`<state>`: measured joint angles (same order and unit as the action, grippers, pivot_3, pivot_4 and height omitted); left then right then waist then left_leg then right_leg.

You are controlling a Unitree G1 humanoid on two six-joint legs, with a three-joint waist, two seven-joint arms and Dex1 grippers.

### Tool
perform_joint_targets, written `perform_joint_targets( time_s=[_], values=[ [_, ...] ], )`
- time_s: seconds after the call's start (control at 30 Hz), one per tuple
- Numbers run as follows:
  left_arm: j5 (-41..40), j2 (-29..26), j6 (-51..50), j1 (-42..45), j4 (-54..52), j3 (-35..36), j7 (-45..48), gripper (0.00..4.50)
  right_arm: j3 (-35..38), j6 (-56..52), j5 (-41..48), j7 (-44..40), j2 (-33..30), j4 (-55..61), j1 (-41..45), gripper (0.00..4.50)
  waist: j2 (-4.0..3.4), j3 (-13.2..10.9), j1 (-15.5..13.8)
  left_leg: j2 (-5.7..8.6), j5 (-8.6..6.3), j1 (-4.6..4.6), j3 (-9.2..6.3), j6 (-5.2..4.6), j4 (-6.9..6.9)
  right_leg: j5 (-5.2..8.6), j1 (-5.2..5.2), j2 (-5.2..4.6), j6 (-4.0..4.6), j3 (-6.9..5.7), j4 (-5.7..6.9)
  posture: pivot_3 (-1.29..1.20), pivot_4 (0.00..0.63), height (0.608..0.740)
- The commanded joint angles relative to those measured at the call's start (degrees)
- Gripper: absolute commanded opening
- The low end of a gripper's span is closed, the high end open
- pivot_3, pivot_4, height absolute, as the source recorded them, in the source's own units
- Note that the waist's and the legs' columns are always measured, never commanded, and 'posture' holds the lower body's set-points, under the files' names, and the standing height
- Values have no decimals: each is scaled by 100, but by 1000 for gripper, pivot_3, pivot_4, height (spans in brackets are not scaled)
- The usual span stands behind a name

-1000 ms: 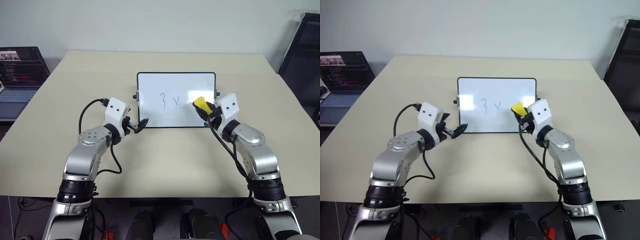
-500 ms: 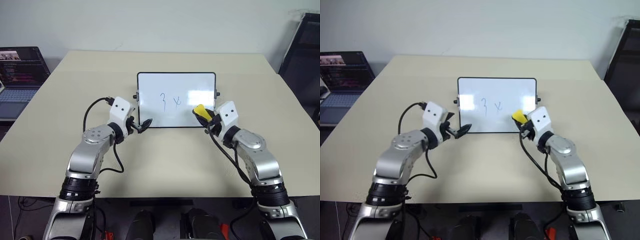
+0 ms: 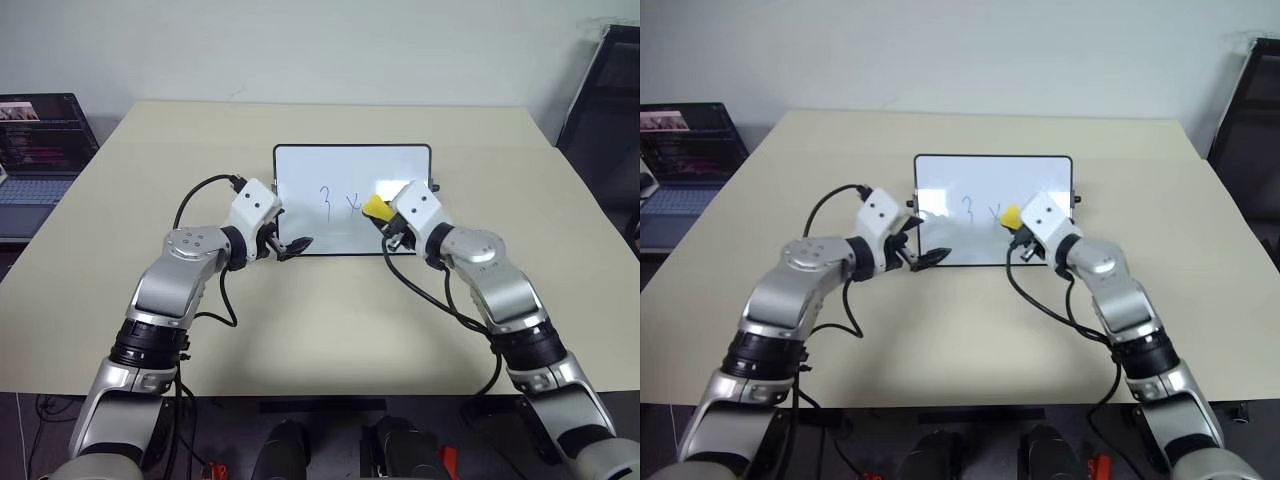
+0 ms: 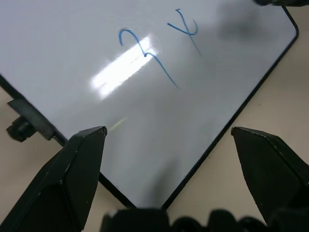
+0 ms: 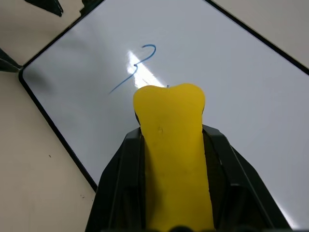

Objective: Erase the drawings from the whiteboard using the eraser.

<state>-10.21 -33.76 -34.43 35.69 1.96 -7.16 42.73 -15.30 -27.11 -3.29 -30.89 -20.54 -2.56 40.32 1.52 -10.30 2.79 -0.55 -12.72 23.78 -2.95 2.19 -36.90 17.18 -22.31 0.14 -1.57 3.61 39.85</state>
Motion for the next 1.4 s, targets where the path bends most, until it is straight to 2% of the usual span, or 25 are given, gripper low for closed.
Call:
perform_joint_targets(
  time_s=[0.03,0.17,0.47,0.57,0.63,0.8,0.97,1.03,1.2,1.4],
  values=[
    [33,-93,126,190,-1,-47,248,4500,-135,46,-182,-32,162,-538,626,1174,-1,-1,17,-3,0,0,1,0,0,0,-1,-2,0,1,1,0,150,740],
    [35,-103,96,145,-106,-63,354,4500,-401,436,-522,-70,272,-1683,1336,1174,-2,-1,20,-3,0,0,-1,0,2,0,-2,-2,1,-1,1,0,150,740],
    [5,-17,-155,-77,-551,-50,176,4500,-780,1266,-1060,-249,439,-3440,2129,1174,-3,-2,43,-1,0,2,-1,0,2,0,-2,-8,1,0,-1,0,150,740],
    [-10,-18,-220,-132,-643,-31,141,4500,-1025,1394,-1254,-656,318,-3415,2010,1174,-3,-2,45,-2,0,0,-1,0,0,0,-2,-8,1,0,2,0,150,740],
    [-17,-14,-254,-153,-681,-24,119,4500,-1037,1517,-1366,-614,288,-3423,1993,1174,-3,-2,46,-2,0,-1,-2,0,-2,0,-1,-7,1,-1,6,0,150,740],
    [-23,1,-297,-173,-724,-25,103,4500,-762,1950,-1497,180,500,-3974,2424,1174,-3,-2,51,-2,1,-6,-1,0,-5,-1,0,-7,2,1,13,0,150,740],
    [-23,11,-298,-192,-741,-35,106,4500,-737,2210,-1513,348,679,-4390,2673,1174,-3,-2,50,-2,1,-6,-1,1,-3,-2,0,-7,3,1,13,0,150,740],
    [-25,13,-300,-202,-753,-36,105,4500,-777,2210,-1531,228,715,-4464,2675,1174,-3,-2,52,-3,1,-6,0,1,-1,-2,-1,-7,3,2,10,0,150,740],
    [-22,3,-289,-231,-765,-34,109,4500,-1068,1991,-1639,-696,487,-4074,2285,1174,-3,-2,48,-2,1,-6,-2,0,0,-1,1,-7,3,0,9,0,150,740],
    [-19,18,-261,-230,-738,-56,130,4500,-739,1962,-1746,-26,357,-4124,2382,1173,-3,-2,47,-2,1,-9,-5,0,-6,-2,3,-7,3,-1,16,0,150,740]
  ],
)
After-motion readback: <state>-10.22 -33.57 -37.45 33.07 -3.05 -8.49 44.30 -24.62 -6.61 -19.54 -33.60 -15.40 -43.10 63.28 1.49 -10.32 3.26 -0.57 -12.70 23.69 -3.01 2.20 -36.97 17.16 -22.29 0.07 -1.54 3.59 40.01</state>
